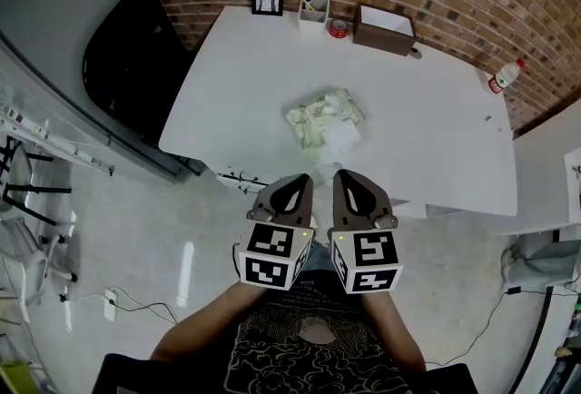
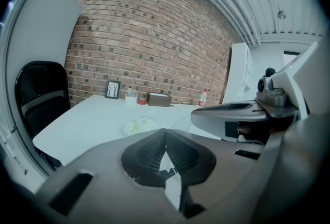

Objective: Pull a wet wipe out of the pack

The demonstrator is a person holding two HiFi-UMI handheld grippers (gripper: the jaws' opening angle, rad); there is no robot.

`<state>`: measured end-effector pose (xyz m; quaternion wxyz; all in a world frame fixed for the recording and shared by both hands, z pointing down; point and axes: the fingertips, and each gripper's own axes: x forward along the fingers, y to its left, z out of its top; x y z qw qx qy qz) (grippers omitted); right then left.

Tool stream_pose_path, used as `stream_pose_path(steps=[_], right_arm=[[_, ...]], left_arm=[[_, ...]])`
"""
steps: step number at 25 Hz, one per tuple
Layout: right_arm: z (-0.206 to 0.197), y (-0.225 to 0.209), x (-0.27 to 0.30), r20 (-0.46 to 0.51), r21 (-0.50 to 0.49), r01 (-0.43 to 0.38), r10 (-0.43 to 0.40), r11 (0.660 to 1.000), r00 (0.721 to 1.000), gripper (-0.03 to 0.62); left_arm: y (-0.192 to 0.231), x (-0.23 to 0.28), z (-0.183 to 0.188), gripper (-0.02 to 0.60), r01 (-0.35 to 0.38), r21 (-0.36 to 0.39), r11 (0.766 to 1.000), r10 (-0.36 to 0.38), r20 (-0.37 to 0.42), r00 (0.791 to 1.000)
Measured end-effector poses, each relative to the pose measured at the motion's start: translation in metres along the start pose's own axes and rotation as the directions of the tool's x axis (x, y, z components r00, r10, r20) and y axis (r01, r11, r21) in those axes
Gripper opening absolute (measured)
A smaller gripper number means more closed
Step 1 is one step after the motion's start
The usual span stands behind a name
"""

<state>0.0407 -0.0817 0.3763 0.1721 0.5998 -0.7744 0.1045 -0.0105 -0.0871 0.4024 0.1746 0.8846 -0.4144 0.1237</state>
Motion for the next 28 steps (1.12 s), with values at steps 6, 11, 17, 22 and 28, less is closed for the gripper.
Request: stream_pose_path(steps=[6, 11, 17, 22, 28], right_arm=[[-0.005, 0.010, -0.015, 0.010, 0.001, -0.006, 0.006, 1.000, 1.000, 0.015], [-0.009, 0.015, -0.023, 0.018, 0.002, -0.003, 0.003, 1.000, 1.000, 0.017], [-0.011, 0.018, -0.028, 0.021, 0.005, 0.001, -0.001, 1.000, 1.000, 0.017], [-0.010, 0.017, -0.030, 0.025, 0.005, 0.007, -0.007, 1.000, 1.000, 0.016], [-0.011, 0.017, -0.029, 0.024, 0.005, 0.009, -0.009, 1.000, 1.000, 0.017]], left_arm=[[-0.010, -0.014, -0.004, 0.011, 0.006, 0.012, 1.000, -0.006, 0.007, 1.000], [-0.014, -0.022, -0.009, 0.011, 0.005, 0.013, 1.000, -0.005, 0.008, 1.000], [-0.017, -0.026, -0.010, 0.011, 0.007, 0.015, 1.000, -0.007, 0.011, 1.000], [-0.020, -0.027, -0.011, 0.011, 0.012, 0.020, 1.000, -0.012, 0.011, 1.000], [-0.018, -0.027, -0.011, 0.011, 0.014, 0.021, 1.000, -0.014, 0.010, 1.000]])
